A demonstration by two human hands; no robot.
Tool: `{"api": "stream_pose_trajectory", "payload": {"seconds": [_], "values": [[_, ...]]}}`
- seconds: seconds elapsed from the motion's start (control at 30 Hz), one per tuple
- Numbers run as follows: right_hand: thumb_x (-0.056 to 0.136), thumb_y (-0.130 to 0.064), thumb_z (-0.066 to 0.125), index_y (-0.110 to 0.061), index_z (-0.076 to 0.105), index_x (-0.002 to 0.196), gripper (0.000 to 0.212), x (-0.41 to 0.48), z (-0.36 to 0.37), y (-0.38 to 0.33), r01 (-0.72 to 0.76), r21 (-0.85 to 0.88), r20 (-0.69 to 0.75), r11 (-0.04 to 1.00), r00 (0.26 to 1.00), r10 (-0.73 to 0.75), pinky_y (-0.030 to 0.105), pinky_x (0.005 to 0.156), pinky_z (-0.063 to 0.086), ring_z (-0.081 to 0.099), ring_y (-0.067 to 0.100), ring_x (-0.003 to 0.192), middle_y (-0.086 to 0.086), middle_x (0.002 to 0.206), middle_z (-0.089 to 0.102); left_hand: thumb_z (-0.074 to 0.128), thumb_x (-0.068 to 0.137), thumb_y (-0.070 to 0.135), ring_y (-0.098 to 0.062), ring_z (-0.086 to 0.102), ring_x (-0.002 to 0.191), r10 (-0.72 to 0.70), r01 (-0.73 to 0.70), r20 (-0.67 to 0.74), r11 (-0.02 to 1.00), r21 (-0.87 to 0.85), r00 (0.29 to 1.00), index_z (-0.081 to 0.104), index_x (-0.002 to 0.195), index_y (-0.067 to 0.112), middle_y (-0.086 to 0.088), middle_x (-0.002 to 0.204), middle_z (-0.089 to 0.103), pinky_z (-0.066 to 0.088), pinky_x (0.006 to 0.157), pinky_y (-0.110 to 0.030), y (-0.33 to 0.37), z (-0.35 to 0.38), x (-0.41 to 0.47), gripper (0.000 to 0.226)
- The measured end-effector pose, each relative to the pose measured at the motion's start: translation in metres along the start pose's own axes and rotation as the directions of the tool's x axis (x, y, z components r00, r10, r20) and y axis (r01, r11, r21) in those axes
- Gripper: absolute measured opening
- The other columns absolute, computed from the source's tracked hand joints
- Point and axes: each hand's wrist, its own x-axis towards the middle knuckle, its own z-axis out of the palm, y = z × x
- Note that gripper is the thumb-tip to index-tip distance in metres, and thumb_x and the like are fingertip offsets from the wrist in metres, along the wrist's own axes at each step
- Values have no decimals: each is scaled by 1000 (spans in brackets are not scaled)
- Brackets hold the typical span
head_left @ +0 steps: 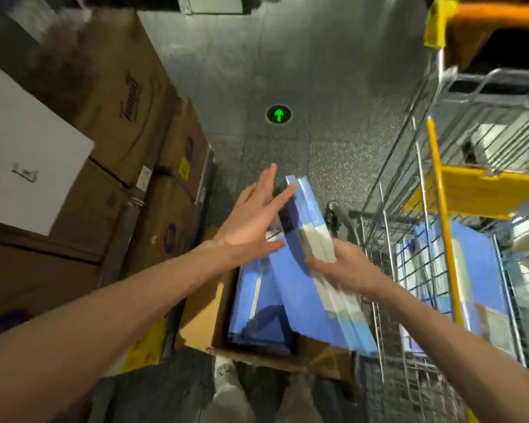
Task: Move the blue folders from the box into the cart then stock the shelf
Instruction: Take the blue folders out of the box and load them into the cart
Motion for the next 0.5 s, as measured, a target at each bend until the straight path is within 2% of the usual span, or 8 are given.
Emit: {"api": "stream_pose_trajectory", "payload": {"seconds": [0.03, 0.1, 0.17, 0.23, 0.3, 0.33, 0.4, 0.5], "values": [[88, -26, 71, -28, 64, 86, 8, -5, -14, -14, 44, -56, 43, 997, 998, -41, 16, 56, 45, 63, 2, 63, -7, 77, 69, 87, 73, 39, -28, -5, 156, 72, -69, -38, 995, 73, 997, 18, 161, 23, -14, 168, -13, 6, 126, -42, 7, -19, 5, 113], [85, -32, 73, -27, 64, 90, 11, -17, -47, -46, 142, -175, 104, 974, 987, -125, 16, 66, 45, 63, 13, 81, -4, 91, 69, 88, 71, 41, -29, -4, 156, 198, -177, -96, 965, 194, 975, 23, 160, 23, -15, 168, -4, -3, 125, -37, 28, -62, 15, 112], [83, -34, 74, -33, 53, 79, 21, -34, -76, -78, 215, -268, 157, 939, 972, -177, 9, 62, 38, 54, 11, 75, -11, 83, 61, 85, 73, 43, -28, 3, 156, 247, -230, -33, 938, 258, 968, 24, 160, 25, -13, 168, 13, -2, 124, -37, 50, -98, 21, 108], [82, -34, 72, -32, 47, 76, 25, -52, -98, -104, 259, -342, 222, 903, 956, -190, 13, 62, 40, 52, 13, 73, -12, 77, 57, 80, 77, 45, -26, 26, 151, 213, -236, 116, 936, 262, 970, 29, 157, 25, -10, 156, 41, 11, 123, -39, 68, -128, 26, 98], [80, -42, 71, -25, 54, 87, 24, -70, -116, -124, 276, -417, 249, 866, 951, -183, 31, 73, 46, 56, 21, 82, 0, 88, 63, 73, 77, 50, -27, 56, 126, 220, -260, 175, 932, 251, 960, 55, 138, 24, -5, 126, 67, 35, 109, -42, 83, -153, 27, 69], [83, -42, 72, -20, 56, 94, 29, -80, -124, -133, 284, -447, 256, 848, 949, -183, 37, 77, 46, 58, 24, 87, 4, 95, 64, 71, 77, 53, -27, 63, 112, 237, -276, 165, 918, 285, 958, 62, 120, 22, -2, 112, 70, 42, 95, -41, 90, -164, 24, 54], [87, -42, 73, -19, 56, 99, 32, -93, -138, -146, 286, -477, 242, 831, 952, -189, 35, 74, 46, 57, 22, 88, 2, 98, 62, 69, 81, 59, -28, 64, 100, 257, -292, 143, 885, 363, 956, 55, 100, 21, 0, 102, 68, 41, 75, -39, 97, -178, 19, 45], [86, -45, 73, -23, 52, 93, 31, -116, -152, -169, 255, -539, 134, 803, 967, -218, 21, 59, 33, 50, 14, 76, -11, 84, 53, 61, 87, 66, -27, 62, 95, 308, -315, 80, 872, 375, 948, 43, 95, 23, 0, 102, 65, 36, 68, -38, 98, -195, 6, 47]]}}
